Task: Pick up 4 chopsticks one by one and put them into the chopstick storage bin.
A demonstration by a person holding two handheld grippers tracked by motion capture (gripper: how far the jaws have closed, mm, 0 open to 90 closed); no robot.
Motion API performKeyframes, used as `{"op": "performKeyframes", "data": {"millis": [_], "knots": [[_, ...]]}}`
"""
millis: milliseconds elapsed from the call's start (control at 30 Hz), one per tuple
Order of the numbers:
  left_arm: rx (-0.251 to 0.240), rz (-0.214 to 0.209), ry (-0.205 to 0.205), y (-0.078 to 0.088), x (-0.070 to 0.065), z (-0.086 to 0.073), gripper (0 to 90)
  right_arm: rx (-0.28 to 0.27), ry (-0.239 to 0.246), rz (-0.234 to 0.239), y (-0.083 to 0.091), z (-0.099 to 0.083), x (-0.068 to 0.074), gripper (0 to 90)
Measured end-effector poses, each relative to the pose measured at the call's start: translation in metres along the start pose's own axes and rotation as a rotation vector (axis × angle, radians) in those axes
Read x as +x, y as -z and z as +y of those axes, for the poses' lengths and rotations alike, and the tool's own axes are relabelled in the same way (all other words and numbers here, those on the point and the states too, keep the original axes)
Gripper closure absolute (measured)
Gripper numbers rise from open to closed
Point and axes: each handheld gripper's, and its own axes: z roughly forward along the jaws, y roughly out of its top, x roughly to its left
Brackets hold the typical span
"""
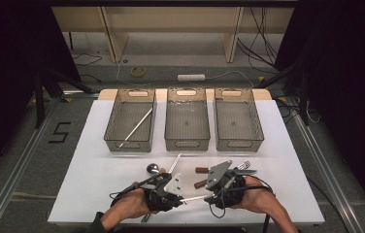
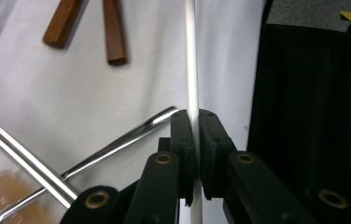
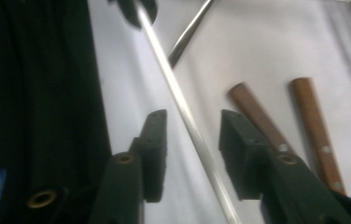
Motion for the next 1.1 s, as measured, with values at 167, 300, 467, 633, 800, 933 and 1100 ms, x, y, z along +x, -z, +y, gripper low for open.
{"op": "performKeyframes", "data": {"millis": [167, 300, 467, 633, 800, 933, 1100], "knots": [[-0.016, 0.030, 0.031, 0.007, 0.006, -0.003, 85.1, -0.131, -0.095, -0.044, 0.009, -0.006, -0.008, 49.5], [-0.045, 0.061, 0.071, 0.014, 0.014, -0.006, 85.1, -0.219, -0.164, -0.094, 0.013, -0.012, -0.009, 44.8], [-0.089, 0.102, 0.139, 0.025, 0.026, -0.013, 85.1, -0.355, -0.236, -0.143, 0.024, -0.025, -0.008, 39.0], [-0.129, 0.153, 0.201, 0.036, 0.038, -0.019, 85.1, -0.475, -0.344, -0.179, 0.028, -0.044, -0.009, 35.3], [-0.156, 0.193, 0.255, 0.047, 0.049, -0.028, 85.1, -0.545, -0.434, -0.194, 0.024, -0.056, -0.011, 34.2], [-0.187, 0.212, 0.295, 0.055, 0.058, -0.036, 85.1, -0.567, -0.449, -0.188, 0.022, -0.061, -0.008, 34.2], [-0.216, 0.260, 0.345, 0.067, 0.070, -0.046, 85.1, -0.569, -0.452, -0.193, 0.021, -0.065, -0.002, 34.1]]}}
